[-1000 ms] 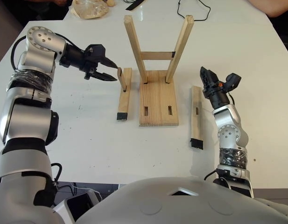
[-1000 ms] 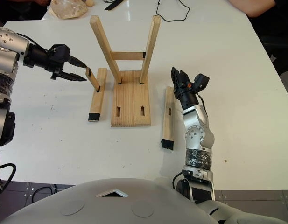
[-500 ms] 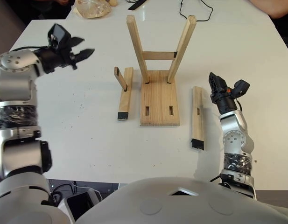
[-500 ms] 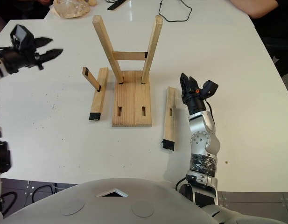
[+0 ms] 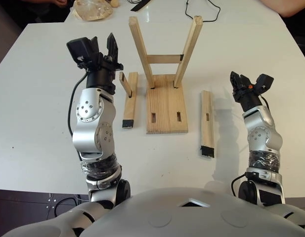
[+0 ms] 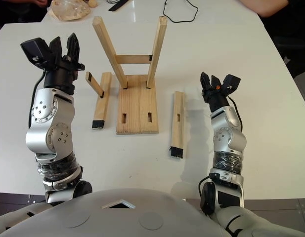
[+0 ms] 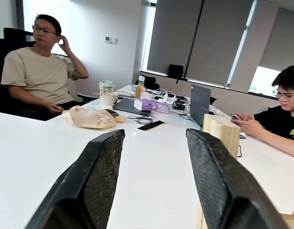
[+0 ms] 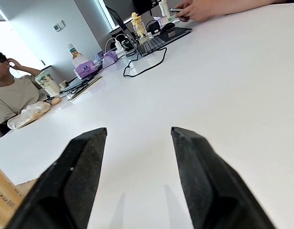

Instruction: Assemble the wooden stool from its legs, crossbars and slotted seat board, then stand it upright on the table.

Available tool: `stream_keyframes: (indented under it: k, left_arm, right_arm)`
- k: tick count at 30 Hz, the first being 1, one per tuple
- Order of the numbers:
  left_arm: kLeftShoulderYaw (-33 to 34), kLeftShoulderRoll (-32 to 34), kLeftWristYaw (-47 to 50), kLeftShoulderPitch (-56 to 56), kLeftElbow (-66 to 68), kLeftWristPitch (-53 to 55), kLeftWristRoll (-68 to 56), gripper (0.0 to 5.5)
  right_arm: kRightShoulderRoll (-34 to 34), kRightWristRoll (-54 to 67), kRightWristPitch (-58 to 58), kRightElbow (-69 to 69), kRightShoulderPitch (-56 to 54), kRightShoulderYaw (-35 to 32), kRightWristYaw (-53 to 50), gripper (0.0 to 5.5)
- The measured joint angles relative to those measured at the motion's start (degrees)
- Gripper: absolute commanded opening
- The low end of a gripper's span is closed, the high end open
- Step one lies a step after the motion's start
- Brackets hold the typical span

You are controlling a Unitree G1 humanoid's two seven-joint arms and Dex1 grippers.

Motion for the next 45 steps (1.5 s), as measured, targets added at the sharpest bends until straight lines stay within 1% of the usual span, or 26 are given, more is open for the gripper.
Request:
stream_keyframes:
  k: [3,8,14,16,19,21,24,28,31,33,35,37,41,43,45]
  left_arm:
    - [1.1,0.1,0.6,-0.8,1.4,-0.2,-0.3,2.40]
    - [2.6,1.3,0.2,-5.4,4.5,-1.9,-1.1,2.40]
    - [-1.3,0.7,-2.4,-5.7,9.7,-1.9,-2.0,2.40]
    - [-1.6,0.3,-2.7,-5.7,13.5,-1.5,-2.3,2.40]
    - [0.8,0.1,-1.5,-8.2,19.7,-0.6,-3.2,2.40]
    - [2.6,0.2,-0.4,-9.2,21.1,-0.4,-3.5,2.40]
    - [3.2,0.0,-0.5,-8.7,19.6,-0.4,-5.3,2.40]
    - [2.2,-0.9,-0.1,-4.8,13.8,-1.2,-6.0,2.40]
    - [3.4,0.0,4.6,-4.4,5.0,-2.6,-2.7,2.40]
    - [6.0,1.6,8.5,-4.4,0.8,-1.4,0.5,2.40]
    - [6.6,3.4,10.2,-1.1,-1.9,2.9,3.2,2.40]
    - [3.7,4.7,8.4,5.8,-4.4,6.5,4.1,2.40]
    - [-4.0,6.5,1.2,21.4,-6.2,11.0,2.5,2.92]
    - [-5.1,6.6,-1.5,25.6,-6.2,12.5,0.9,3.24]
    - [-6.3,6.7,-2.6,26.4,-6.3,13.9,0.2,3.50]
  right_arm:
    - [0.1,-0.5,0.0,1.2,-0.1,0.3,-0.1,2.48]
    - [0.5,-1.3,-0.3,1.9,-0.6,1.1,-0.1,2.48]
    - [0.6,-2.3,-0.7,3.6,-1.4,1.6,-0.1,2.48]
    - [0.6,-2.3,-0.8,4.2,-1.9,1.5,-0.1,2.48]
    - [0.6,-2.5,-1.3,5.1,-2.1,1.4,-0.3,2.48]
    - [0.7,-2.6,-1.3,5.4,-2.1,1.4,-0.4,2.48]
    - [0.7,-2.5,-1.4,5.4,-2.1,1.1,-0.6,2.48]
    - [0.7,-2.5,-1.6,5.4,-1.9,0.2,-1.2,2.48]
    - [0.7,-2.5,-1.8,5.4,-1.5,-0.3,-1.3,2.48]
    - [0.8,-2.7,-1.9,5.3,-1.0,-0.3,-1.3,2.48]
    - [1.3,-2.8,-2.3,5.0,0.6,-0.3,-1.6,2.48]
    - [1.9,-3.0,-2.6,4.9,2.2,-0.3,-1.9,2.48]
    - [2.6,-3.9,-3.1,4.9,3.0,0.0,-2.0,2.48]
    - [2.6,-4.2,-3.3,5.1,3.0,-0.1,-2.0,2.48]
    - [2.6,-4.3,-3.4,5.6,2.8,-0.1,-1.8,2.48]
